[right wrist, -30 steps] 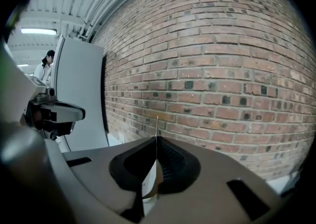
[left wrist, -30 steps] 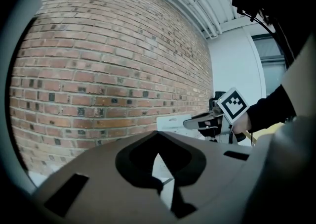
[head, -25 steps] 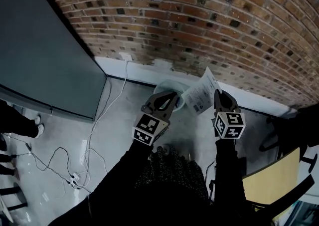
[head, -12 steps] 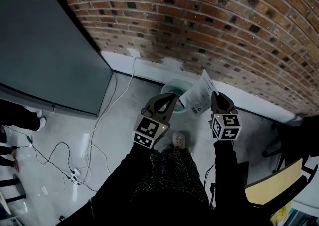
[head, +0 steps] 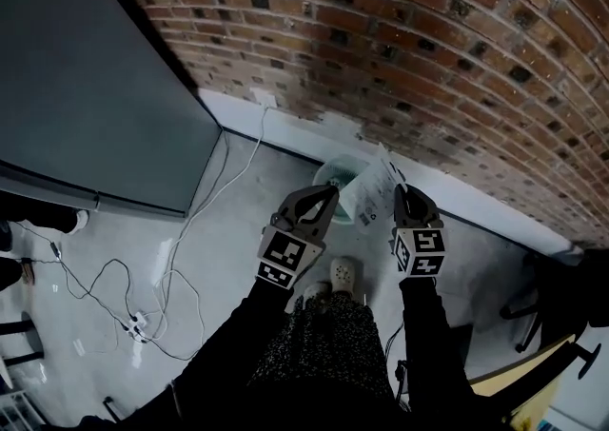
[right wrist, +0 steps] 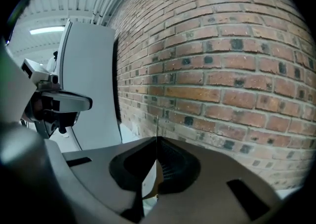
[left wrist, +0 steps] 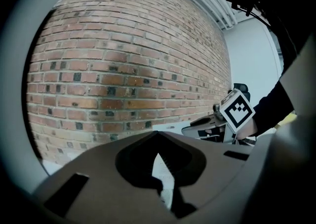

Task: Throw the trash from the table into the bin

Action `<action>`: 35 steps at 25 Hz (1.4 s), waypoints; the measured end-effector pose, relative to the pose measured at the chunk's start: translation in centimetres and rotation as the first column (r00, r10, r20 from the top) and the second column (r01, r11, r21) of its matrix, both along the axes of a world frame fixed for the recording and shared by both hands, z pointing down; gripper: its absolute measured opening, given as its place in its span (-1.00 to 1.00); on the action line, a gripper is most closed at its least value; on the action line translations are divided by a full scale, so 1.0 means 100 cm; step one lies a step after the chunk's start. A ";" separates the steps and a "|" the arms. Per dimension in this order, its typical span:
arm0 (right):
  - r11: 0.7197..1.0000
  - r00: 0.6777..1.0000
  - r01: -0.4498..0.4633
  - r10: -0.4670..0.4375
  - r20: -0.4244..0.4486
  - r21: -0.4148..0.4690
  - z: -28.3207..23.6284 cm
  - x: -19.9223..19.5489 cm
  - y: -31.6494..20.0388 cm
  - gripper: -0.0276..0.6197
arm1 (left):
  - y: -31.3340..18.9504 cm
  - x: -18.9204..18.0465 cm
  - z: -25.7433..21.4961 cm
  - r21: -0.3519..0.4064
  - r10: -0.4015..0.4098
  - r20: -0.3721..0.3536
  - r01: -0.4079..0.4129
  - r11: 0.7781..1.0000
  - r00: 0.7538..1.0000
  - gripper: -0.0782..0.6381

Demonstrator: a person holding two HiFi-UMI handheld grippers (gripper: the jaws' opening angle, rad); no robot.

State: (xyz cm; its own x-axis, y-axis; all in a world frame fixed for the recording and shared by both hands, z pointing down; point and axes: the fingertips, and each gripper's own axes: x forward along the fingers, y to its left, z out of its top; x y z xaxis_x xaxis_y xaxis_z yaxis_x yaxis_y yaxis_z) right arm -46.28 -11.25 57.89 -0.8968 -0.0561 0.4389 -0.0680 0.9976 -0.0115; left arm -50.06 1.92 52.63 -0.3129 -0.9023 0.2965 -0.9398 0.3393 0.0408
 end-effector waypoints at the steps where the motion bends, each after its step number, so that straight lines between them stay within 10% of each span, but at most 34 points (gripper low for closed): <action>1: 1.000 1.000 0.001 -0.001 0.001 -0.004 0.006 -0.004 -0.002 -0.88 | -0.003 -0.002 0.005 -0.001 0.000 -0.003 0.000 1.000 1.000 -0.76; 35: 0.994 0.995 0.001 -0.011 -0.097 -0.109 0.212 -0.073 -0.024 -0.86 | -0.058 -0.062 0.162 -0.079 -0.010 -0.085 0.003 0.997 0.996 -0.76</action>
State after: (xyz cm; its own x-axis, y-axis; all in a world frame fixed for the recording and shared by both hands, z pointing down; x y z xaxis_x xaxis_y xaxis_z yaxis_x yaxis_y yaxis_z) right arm -53.58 -13.62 79.10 -0.8495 0.0020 0.5276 -0.0682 0.9912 -0.1135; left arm -56.25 -3.85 68.85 -0.2892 -0.8733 0.3921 -0.9317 0.3508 0.0941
